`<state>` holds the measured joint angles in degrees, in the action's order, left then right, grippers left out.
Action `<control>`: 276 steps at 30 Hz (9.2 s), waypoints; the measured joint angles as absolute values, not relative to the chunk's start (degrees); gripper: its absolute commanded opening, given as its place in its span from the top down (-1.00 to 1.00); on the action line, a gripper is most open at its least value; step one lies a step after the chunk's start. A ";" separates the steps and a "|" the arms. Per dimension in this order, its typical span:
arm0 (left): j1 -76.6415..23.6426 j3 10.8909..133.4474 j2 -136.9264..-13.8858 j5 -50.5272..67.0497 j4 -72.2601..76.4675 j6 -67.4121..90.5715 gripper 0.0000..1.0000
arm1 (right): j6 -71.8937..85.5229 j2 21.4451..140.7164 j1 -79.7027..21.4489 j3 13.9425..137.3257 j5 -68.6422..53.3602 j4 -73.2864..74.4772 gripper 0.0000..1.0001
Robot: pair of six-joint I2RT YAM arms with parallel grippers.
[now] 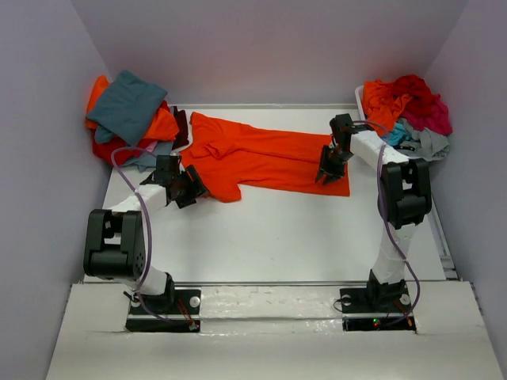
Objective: Fold and stack the t-shirts
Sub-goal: Grap the side of the flattened tshirt closest away from the robot with both arms
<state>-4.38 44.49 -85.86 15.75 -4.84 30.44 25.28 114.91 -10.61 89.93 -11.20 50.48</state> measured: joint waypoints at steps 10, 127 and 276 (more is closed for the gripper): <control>-4.38 44.49 -86.87 14.68 -5.21 30.50 -0.32 | 24.82 114.91 -12.38 89.86 -14.61 50.48 0.28; -4.38 46.61 -81.65 14.11 -10.55 26.41 -0.33 | 44.73 135.50 -38.46 102.21 -36.34 22.76 0.86; -14.33 48.97 -95.31 16.01 -4.40 39.70 0.00 | 33.17 128.57 -36.60 107.81 -17.63 51.62 0.24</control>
